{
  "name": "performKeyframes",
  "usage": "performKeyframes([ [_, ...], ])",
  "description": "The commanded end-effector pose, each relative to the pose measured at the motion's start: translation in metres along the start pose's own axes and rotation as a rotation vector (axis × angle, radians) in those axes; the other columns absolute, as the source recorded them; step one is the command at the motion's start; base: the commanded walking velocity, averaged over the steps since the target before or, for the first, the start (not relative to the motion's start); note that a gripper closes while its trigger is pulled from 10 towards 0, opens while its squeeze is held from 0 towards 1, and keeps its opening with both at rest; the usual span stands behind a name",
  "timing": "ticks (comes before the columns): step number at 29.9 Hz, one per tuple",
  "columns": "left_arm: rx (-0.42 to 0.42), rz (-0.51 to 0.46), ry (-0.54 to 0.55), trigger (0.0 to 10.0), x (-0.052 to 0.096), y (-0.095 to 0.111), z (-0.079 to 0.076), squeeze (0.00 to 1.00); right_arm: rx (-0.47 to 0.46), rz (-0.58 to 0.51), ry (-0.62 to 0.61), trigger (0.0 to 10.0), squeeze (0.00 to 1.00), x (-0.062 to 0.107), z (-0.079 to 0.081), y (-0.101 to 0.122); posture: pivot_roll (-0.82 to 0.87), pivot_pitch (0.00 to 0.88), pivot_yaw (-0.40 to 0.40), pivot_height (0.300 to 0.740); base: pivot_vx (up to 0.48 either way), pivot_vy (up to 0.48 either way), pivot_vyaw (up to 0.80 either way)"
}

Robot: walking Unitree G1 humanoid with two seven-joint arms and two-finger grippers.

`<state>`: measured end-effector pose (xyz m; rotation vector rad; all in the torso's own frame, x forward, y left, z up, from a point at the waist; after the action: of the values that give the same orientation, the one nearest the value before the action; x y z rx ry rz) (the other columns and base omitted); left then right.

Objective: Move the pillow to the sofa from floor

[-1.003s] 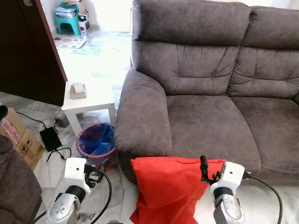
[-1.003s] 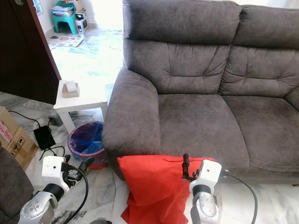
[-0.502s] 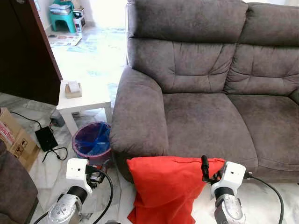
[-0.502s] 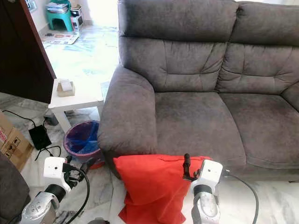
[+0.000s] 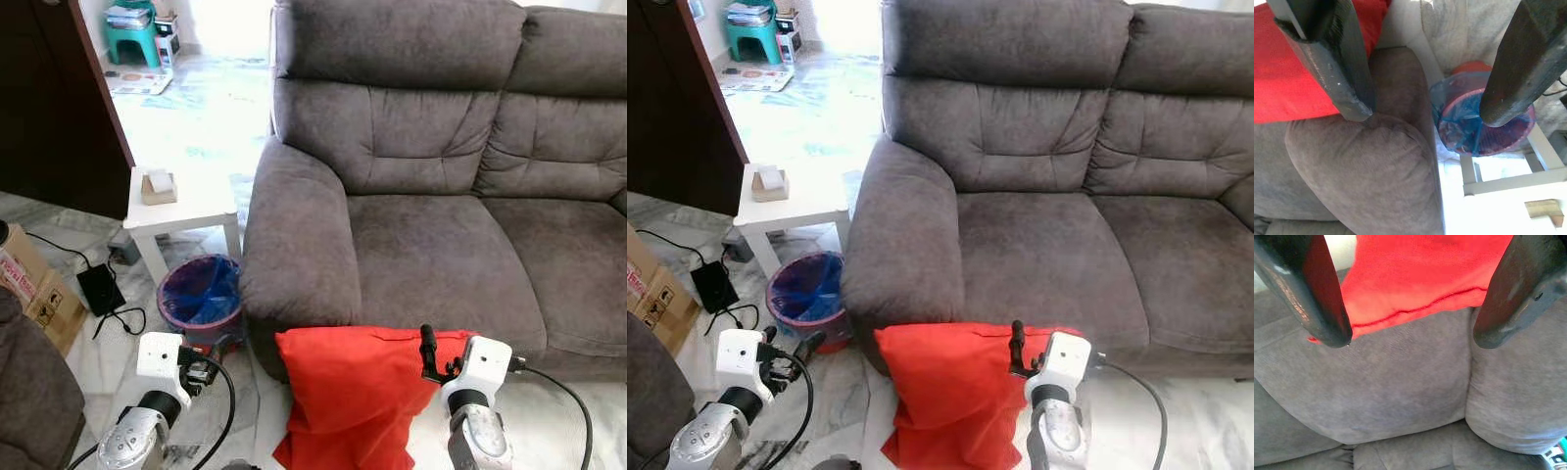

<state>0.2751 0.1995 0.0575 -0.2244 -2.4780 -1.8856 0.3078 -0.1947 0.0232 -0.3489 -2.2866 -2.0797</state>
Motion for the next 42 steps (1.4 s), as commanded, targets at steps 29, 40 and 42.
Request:
performKeyframes([
  [29, 0.011, 0.005, -0.026, 10.0, 0.0018, -0.0018, -0.0042, 0.00, 0.001, 0.011, -0.004, 10.0, 0.00, 0.0009, -0.0019, -0.0031, 0.10, 0.104, -0.013, 0.625, 0.000, 0.000, 0.00],
  [40, 0.015, -0.003, -0.024, 10.0, -0.0001, -0.0005, -0.0049, 0.00, -0.004, 0.001, 0.006, 10.0, 0.00, 0.0007, -0.0001, -0.0013, 0.09, 0.103, -0.013, 0.625, 0.000, 0.000, 0.00],
  [42, 0.016, -0.005, -0.022, 10.0, 0.0001, 0.0000, -0.0043, 0.00, -0.003, -0.005, 0.011, 10.0, 0.00, 0.0004, 0.0006, -0.0002, 0.09, 0.104, -0.013, 0.625, 0.000, 0.000, 0.00],
])
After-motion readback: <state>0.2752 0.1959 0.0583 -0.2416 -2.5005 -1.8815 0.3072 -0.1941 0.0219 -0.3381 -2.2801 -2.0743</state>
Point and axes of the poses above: a point about 5 cm out from each wrist's last joint towards the gripper, its own x axis pointing back from the gripper into the wrist, its own y axis along the axis of the wrist's last joint, z = x × y, the point moved 2 cm from there along -x, pointing out of the wrist towards the gripper, and after that the axes turned 14 degrees about x, right-handed, at the moved point
